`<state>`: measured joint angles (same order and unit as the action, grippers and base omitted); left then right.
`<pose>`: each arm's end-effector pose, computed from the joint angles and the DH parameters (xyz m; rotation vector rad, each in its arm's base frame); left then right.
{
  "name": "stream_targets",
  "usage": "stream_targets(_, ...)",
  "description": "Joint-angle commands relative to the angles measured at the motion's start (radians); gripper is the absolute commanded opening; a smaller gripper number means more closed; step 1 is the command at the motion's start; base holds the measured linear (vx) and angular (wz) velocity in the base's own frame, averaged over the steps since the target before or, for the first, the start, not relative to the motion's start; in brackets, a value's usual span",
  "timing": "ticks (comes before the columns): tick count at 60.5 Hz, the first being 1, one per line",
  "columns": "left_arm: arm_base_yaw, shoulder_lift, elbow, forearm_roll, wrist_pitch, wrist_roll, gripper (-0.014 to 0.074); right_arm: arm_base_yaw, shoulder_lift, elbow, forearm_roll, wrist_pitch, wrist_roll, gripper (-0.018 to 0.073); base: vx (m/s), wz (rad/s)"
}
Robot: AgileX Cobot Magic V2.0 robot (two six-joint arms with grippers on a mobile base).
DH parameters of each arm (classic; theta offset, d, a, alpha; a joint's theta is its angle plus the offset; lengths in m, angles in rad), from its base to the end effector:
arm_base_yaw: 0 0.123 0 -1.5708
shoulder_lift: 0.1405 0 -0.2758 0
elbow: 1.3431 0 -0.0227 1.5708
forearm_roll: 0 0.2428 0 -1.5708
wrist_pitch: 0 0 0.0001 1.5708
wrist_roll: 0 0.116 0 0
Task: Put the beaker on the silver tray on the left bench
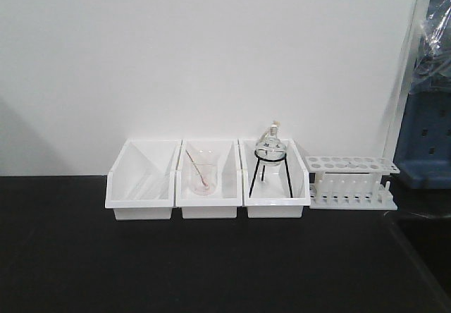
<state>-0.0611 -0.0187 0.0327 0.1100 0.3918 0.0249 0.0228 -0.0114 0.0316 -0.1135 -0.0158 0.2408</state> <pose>0.0770 0.0002 0.1607 0.1484 1.8820 0.0844 0.0828 0.0021 0.2069 0.0763 1.4873 0.1226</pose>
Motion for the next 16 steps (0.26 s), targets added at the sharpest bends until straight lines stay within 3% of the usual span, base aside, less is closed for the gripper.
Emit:
stream_targets(1, -0.004, -0.008, 0.02, -0.003, -0.082, -0.002, 0.0001, -0.004, -0.012, 0.005, -0.01, -0.08, -0.008, -0.0011, 0.0, 0.0)
stream_targets(16, -0.004, -0.008, 0.02, -0.003, -0.082, -0.002, 0.0001, -0.004, -0.012, 0.005, -0.01, -0.08, -0.008, -0.0011, 0.0, 0.0)
